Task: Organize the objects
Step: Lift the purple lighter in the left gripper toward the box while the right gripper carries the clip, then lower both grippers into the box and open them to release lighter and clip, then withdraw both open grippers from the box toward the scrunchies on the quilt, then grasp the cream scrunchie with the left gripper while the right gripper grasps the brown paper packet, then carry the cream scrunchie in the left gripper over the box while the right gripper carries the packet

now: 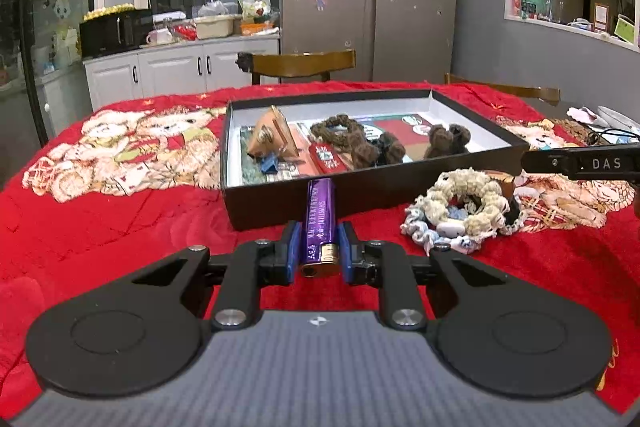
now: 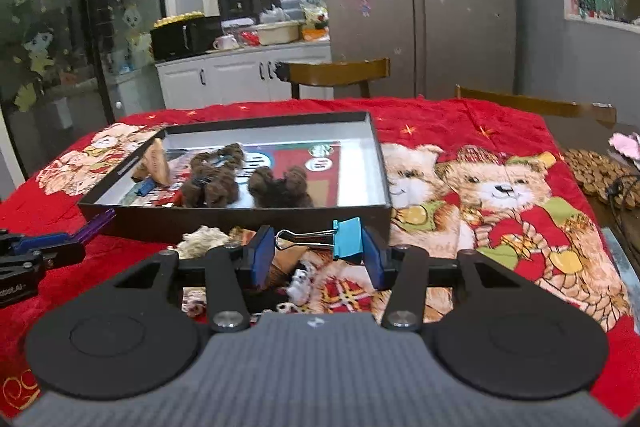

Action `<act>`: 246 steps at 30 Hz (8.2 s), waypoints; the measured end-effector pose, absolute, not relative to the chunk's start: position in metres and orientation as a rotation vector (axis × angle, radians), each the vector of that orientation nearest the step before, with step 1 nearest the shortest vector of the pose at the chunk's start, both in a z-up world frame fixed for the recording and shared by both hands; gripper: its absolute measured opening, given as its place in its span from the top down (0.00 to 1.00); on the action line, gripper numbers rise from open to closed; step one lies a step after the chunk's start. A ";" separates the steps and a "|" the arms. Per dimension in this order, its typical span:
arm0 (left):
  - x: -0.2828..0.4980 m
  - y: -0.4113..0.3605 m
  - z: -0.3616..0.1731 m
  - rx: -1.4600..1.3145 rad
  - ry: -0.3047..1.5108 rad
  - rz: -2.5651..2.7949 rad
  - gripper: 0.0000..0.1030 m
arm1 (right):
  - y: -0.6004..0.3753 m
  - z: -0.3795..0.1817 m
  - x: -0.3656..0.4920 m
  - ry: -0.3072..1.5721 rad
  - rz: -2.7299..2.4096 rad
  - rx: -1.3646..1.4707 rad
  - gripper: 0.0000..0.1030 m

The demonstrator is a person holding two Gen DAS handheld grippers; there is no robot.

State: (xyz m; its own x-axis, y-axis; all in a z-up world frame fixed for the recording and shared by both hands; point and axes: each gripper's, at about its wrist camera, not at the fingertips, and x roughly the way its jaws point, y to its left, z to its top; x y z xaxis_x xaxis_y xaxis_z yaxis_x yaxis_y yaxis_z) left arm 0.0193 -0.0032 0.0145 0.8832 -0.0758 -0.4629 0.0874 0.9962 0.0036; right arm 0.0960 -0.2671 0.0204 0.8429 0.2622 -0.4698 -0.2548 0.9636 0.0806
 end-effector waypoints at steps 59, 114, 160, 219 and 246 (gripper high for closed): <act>0.208 -0.057 0.043 -0.195 0.534 -0.243 0.76 | -0.263 0.029 0.269 0.709 0.227 0.241 0.51; 0.197 -0.034 0.074 -0.191 0.494 -0.237 0.36 | -0.261 0.071 0.232 0.613 0.380 0.280 0.25; 0.081 -0.065 0.001 -0.076 0.571 -0.329 0.43 | -0.291 -0.004 0.136 0.599 0.415 0.191 0.27; 0.084 -0.070 0.002 -0.065 0.549 -0.235 0.86 | -0.271 -0.011 0.124 0.627 0.460 0.116 0.60; 0.034 -0.084 0.018 0.059 0.264 -0.132 0.86 | -0.291 0.006 0.117 0.513 0.490 0.244 0.63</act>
State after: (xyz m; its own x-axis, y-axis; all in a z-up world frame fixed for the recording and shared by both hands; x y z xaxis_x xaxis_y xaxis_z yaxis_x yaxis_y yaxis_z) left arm 0.0341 -0.0836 0.0179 0.9567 -0.1221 -0.2641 0.1376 0.9896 0.0410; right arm 0.1174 -0.2915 0.0061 0.7599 0.5050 -0.4093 -0.3856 0.8571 0.3417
